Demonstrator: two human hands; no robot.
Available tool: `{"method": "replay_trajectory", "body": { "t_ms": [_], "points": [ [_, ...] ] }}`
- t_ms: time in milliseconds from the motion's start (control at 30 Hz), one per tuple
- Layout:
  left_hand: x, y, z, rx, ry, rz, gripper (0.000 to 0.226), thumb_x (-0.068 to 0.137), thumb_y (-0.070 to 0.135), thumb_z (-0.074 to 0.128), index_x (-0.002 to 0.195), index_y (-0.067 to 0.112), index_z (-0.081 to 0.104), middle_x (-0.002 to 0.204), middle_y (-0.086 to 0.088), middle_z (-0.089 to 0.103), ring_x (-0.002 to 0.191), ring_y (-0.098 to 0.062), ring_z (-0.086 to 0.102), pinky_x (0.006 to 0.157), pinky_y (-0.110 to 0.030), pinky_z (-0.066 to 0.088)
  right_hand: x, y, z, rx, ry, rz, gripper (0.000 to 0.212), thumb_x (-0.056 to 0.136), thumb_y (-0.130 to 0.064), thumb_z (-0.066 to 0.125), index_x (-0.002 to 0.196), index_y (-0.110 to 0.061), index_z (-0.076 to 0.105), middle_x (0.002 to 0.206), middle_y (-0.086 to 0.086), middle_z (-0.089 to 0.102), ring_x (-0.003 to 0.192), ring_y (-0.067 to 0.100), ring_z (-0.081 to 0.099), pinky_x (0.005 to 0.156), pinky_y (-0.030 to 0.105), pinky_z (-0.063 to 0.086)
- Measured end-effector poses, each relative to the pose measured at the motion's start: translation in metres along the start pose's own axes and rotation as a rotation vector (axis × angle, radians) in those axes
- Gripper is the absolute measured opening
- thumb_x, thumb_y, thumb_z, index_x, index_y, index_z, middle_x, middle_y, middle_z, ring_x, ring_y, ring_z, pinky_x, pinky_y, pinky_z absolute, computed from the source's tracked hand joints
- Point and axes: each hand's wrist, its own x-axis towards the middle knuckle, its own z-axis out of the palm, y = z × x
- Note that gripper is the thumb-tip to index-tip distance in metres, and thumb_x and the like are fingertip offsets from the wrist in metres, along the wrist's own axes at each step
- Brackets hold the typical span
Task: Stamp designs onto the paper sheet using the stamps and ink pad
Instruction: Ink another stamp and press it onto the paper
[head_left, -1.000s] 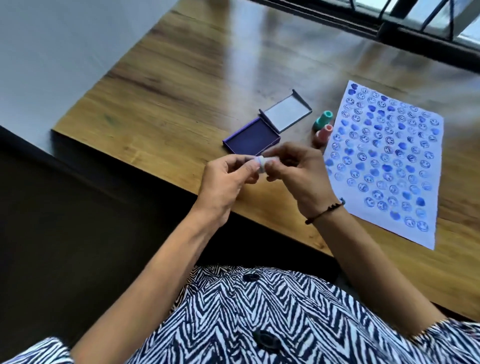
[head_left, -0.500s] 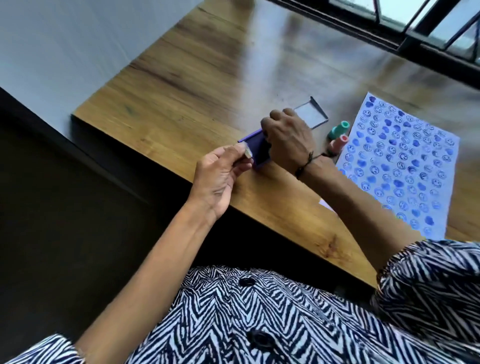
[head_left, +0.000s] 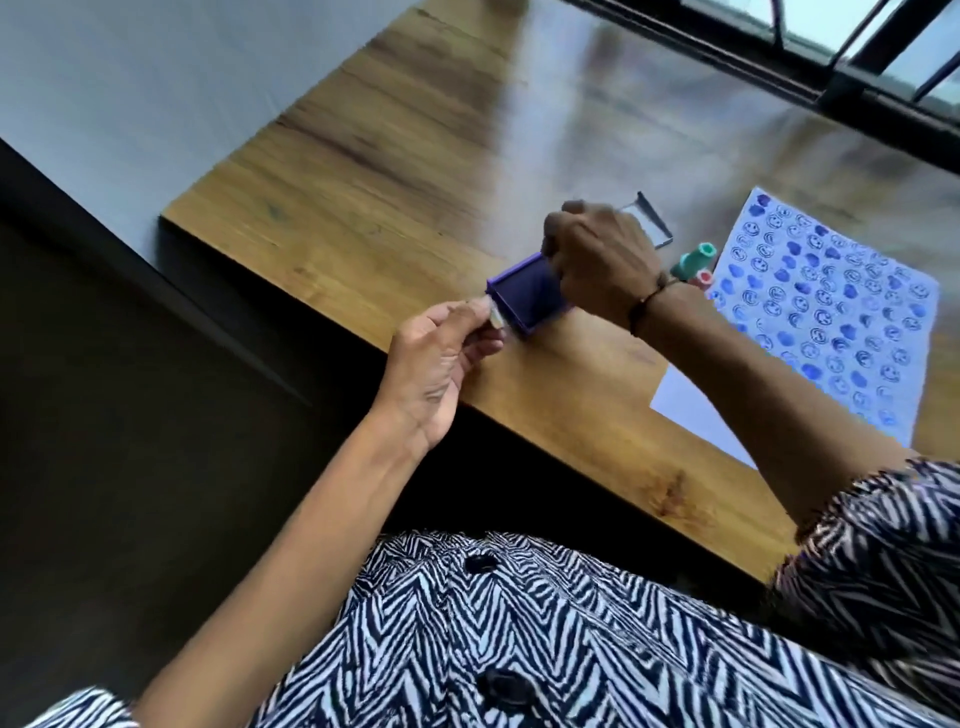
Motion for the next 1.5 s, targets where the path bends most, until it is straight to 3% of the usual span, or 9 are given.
{"method": "replay_trajectory", "body": {
  "t_ms": [400,700,800,967,1033,1100,1167,1300,1500],
  "points": [
    [0.005,0.0,0.004,-0.007,0.025,-0.002,0.016,0.086,0.004,0.052,0.072,0.006,0.06,0.061,-0.002,0.061,0.052,-0.006,0.058,0.054,-0.014,0.049,-0.005,-0.025,0.003,0.029,-0.054,-0.011,0.019,0.08,0.001,0.049,0.098,0.0,0.053,0.107,0.022,0.054,0.089,0.041,0.055,0.061,0.035,0.035],
    [0.002,-0.005,0.005,0.0,0.017,0.029,0.018,0.085,0.003,0.052,0.069,0.007,0.059,0.05,0.005,0.066,0.052,-0.004,0.061,0.052,-0.014,0.05,-0.017,-0.038,0.006,0.084,-0.035,-0.027,0.023,0.086,-0.016,0.05,0.1,0.001,0.051,0.108,0.022,0.052,0.084,0.038,0.057,0.059,0.032,0.032],
    [0.001,-0.007,0.011,0.027,0.012,0.051,0.016,0.084,0.001,0.052,0.072,0.007,0.059,0.054,0.004,0.064,0.052,-0.006,0.059,0.054,-0.014,0.049,-0.019,-0.037,0.007,0.166,-0.043,0.07,0.023,0.086,-0.018,0.052,0.102,-0.003,0.053,0.11,0.019,0.054,0.091,0.038,0.057,0.063,0.038,0.04],
    [0.002,-0.021,0.035,0.209,-0.16,0.124,0.018,0.082,-0.001,0.056,0.076,0.014,0.063,0.052,0.009,0.064,0.054,-0.005,0.055,0.06,-0.014,0.048,-0.066,-0.003,-0.009,0.54,0.375,0.549,0.014,0.076,-0.008,0.061,0.09,-0.007,0.064,0.095,0.014,0.067,0.087,0.027,0.06,0.083,0.034,0.044],
    [0.0,-0.036,0.053,0.311,-0.282,0.115,0.019,0.081,0.0,0.058,0.076,0.017,0.064,0.054,0.011,0.065,0.057,-0.003,0.056,0.063,-0.014,0.049,-0.105,0.019,-0.013,0.635,0.439,0.76,0.014,0.074,-0.01,0.066,0.088,-0.008,0.067,0.085,0.01,0.068,0.079,0.022,0.06,0.082,0.03,0.047],
    [-0.002,-0.054,0.074,0.446,-0.411,0.099,0.017,0.078,0.003,0.061,0.077,0.019,0.066,0.058,0.013,0.067,0.06,0.0,0.057,0.066,-0.014,0.049,-0.143,0.039,-0.016,0.69,0.453,0.915,0.014,0.074,-0.011,0.067,0.088,-0.008,0.067,0.078,0.005,0.062,0.077,0.025,0.062,0.081,0.041,0.053],
    [-0.005,-0.066,0.091,0.614,-0.54,0.086,0.017,0.076,0.013,0.063,0.091,0.02,0.066,0.075,0.008,0.069,0.07,-0.003,0.059,0.075,-0.019,0.049,-0.172,0.053,-0.016,0.677,0.47,1.008,0.014,0.075,-0.012,0.067,0.089,-0.009,0.066,0.074,0.002,0.06,0.069,0.018,0.061,0.073,0.034,0.052],
    [-0.005,-0.083,0.114,1.027,-0.701,0.287,0.028,0.079,0.018,0.06,0.106,0.014,0.062,0.103,-0.01,0.069,0.091,-0.017,0.062,0.086,-0.026,0.046,-0.2,0.065,-0.016,0.62,0.526,1.082,0.012,0.075,-0.011,0.066,0.087,-0.01,0.067,0.069,-0.006,0.059,0.06,0.0,0.05,0.064,0.022,0.042],
    [-0.002,-0.087,0.117,1.181,-0.765,0.417,0.029,0.083,0.013,0.057,0.111,0.009,0.06,0.113,-0.012,0.066,0.102,-0.022,0.06,0.091,-0.028,0.043,-0.203,0.068,-0.017,0.508,0.501,1.011,0.013,0.075,-0.007,0.063,0.087,-0.006,0.067,0.088,0.013,0.071,0.077,0.015,0.055,0.075,0.028,0.046]
  ]
}}
